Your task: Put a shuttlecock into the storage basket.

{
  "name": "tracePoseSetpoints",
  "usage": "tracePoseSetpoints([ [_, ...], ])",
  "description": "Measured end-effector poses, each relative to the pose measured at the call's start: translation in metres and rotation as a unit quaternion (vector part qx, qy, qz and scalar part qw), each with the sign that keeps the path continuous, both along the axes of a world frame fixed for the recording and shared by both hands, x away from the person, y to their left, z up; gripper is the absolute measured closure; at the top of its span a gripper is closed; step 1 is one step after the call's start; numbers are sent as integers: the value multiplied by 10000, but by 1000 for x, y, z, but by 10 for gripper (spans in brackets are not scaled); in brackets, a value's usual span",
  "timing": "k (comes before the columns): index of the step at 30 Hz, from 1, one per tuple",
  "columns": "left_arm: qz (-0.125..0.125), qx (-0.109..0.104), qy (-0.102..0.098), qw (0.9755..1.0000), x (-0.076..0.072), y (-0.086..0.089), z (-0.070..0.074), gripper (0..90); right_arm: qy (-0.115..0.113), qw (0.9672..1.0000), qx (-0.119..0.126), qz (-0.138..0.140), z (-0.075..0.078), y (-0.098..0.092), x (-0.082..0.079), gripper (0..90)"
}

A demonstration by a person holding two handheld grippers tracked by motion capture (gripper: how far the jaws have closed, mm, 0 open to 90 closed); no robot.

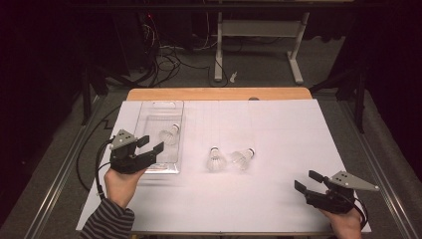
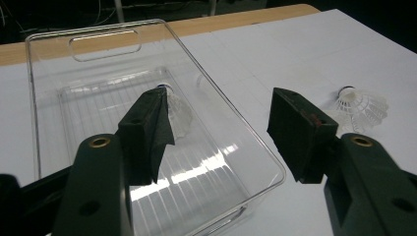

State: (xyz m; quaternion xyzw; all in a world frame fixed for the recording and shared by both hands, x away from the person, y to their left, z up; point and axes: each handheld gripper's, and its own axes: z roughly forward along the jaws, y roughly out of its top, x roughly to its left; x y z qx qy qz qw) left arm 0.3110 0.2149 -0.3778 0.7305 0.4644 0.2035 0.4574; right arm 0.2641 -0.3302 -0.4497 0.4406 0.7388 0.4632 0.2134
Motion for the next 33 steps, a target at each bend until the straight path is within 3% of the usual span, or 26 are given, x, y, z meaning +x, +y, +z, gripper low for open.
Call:
tracePoseSetpoints([
  [33,-209,-135,71,9997,-22,-6,-18,420,-16,10000,5,5,1,0,-1,315],
])
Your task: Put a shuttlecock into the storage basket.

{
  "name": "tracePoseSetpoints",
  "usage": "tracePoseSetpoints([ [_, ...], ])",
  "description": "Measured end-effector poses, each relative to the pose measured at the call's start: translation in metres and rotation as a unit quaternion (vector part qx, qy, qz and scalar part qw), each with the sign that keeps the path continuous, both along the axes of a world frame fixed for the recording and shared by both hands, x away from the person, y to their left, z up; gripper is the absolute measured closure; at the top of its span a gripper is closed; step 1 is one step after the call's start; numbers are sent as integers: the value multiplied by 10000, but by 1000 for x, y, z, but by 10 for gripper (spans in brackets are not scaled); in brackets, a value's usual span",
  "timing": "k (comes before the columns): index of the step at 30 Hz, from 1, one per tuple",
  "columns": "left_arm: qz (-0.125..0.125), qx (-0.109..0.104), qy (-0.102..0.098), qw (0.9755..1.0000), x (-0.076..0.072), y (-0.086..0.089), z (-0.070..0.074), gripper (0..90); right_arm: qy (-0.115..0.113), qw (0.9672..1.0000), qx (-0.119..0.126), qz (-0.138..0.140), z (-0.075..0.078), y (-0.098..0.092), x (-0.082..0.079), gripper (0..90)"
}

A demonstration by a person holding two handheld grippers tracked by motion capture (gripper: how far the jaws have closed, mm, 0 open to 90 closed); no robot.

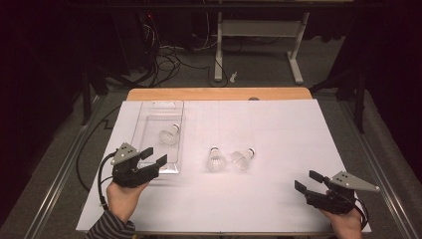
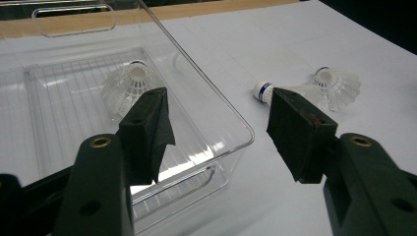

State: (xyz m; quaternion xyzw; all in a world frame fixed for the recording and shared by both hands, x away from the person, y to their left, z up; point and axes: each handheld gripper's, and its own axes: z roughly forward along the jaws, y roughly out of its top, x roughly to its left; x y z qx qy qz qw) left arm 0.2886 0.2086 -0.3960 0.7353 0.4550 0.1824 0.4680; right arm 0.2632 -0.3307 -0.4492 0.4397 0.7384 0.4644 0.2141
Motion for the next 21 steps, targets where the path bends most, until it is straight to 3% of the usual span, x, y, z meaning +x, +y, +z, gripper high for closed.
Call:
tracePoseSetpoints([
  [21,-171,-21,72,9998,-4,-11,-13,413,-2,10000,5,-4,0,0,0,315],
])
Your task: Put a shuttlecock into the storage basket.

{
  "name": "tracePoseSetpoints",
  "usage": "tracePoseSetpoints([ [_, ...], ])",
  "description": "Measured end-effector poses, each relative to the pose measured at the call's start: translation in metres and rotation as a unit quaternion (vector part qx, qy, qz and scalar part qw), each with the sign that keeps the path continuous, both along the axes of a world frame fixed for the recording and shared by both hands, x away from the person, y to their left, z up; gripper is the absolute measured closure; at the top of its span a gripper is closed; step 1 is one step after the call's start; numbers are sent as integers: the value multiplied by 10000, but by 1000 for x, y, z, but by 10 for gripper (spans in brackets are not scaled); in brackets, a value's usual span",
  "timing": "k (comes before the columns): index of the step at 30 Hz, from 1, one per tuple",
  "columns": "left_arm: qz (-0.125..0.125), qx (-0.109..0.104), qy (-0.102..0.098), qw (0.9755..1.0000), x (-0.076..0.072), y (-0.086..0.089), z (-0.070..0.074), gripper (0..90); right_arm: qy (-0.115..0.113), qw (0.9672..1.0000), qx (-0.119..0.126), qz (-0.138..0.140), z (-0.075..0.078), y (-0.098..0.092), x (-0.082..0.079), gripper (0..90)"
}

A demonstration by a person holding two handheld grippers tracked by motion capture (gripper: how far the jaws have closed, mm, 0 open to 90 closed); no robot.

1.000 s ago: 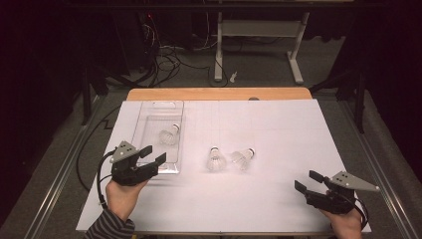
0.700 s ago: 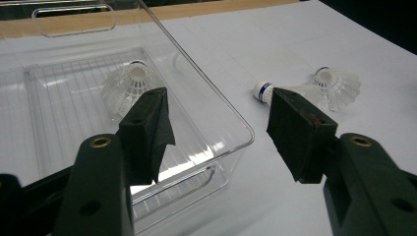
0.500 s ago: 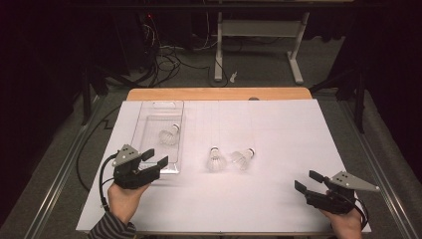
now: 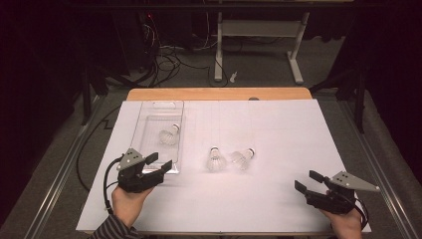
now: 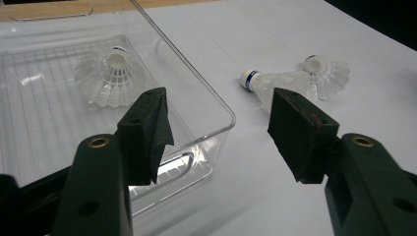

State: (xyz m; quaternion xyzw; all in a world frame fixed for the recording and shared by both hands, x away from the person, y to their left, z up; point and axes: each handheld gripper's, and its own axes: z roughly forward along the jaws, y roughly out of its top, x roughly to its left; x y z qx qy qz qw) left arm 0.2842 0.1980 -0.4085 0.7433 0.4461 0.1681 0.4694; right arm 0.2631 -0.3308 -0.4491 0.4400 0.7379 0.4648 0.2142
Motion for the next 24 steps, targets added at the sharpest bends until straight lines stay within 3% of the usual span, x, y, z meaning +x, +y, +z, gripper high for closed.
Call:
tracePoseSetpoints([
  [24,-253,-49,25,9997,8,-21,-1,413,2,10000,-11,8,0,0,0,314],
])
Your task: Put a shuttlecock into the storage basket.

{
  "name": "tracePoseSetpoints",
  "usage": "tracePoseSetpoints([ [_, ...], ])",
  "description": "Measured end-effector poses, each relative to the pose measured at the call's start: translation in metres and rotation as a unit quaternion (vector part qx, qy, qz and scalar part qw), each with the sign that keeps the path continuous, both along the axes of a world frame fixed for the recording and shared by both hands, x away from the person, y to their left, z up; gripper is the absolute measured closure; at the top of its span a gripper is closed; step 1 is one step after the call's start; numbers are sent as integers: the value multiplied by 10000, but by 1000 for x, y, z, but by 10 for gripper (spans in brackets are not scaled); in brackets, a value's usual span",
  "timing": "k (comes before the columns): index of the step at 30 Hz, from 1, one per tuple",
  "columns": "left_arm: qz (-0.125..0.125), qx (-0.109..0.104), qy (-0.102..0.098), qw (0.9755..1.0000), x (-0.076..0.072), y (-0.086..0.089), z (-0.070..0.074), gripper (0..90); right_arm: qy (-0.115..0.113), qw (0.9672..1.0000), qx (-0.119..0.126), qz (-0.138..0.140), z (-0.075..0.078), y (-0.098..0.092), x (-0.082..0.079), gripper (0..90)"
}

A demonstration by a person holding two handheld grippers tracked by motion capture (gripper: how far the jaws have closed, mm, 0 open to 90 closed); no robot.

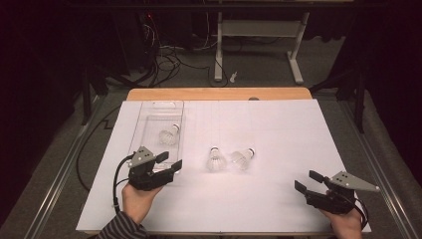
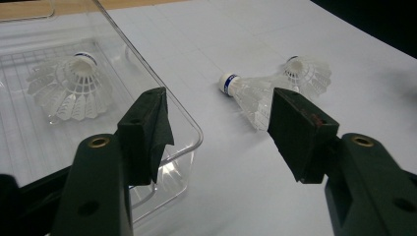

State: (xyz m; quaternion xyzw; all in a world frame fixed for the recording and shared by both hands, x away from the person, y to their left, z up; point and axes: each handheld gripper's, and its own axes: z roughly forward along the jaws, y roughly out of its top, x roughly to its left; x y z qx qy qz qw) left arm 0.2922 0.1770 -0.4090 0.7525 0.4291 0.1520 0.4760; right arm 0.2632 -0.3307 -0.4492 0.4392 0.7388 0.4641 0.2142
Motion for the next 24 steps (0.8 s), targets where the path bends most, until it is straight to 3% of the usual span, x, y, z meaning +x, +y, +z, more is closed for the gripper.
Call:
tracePoseSetpoints([
  [24,-138,-68,-58,9999,7,-14,4,415,-3,10000,-4,-2,0,0,0,315],
])
